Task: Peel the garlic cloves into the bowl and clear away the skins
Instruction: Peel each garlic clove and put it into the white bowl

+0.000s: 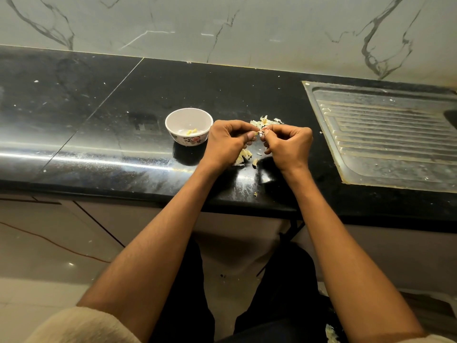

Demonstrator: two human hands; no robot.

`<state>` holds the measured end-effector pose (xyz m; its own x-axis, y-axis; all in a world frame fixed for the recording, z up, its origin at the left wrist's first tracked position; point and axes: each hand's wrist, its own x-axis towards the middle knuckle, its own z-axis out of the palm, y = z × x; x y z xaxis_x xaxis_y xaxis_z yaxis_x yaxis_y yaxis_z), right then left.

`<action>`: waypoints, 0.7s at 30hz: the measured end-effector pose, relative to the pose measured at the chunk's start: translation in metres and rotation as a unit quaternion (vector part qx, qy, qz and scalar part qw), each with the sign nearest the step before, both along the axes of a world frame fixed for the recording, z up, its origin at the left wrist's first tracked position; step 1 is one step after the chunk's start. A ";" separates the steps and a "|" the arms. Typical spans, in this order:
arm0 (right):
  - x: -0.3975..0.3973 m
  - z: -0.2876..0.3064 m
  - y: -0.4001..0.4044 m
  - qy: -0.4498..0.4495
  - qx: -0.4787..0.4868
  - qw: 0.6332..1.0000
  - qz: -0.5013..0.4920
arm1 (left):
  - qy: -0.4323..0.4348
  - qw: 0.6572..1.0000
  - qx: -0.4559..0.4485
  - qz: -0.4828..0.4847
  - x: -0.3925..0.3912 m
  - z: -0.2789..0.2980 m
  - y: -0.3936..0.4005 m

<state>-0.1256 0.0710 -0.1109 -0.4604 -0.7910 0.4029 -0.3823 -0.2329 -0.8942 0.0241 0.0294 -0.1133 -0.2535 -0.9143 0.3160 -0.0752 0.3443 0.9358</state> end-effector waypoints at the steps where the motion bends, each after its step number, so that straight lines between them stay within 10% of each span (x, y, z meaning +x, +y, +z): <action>1: 0.000 0.000 0.000 -0.005 0.000 1.000 -0.004 | -0.001 1.000 -0.002 -0.001 0.000 0.000 0.000; 21: 0.005 0.003 0.006 0.121 -0.035 0.992 -0.011 | -0.015 0.999 -0.042 0.021 -0.002 0.000 -0.001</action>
<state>-0.1210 0.0773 -0.1076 -0.3610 -0.7480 0.5569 -0.5893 -0.2799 -0.7579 0.0222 0.0283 -0.1131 -0.2256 -0.8949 0.3851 -0.1180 0.4174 0.9010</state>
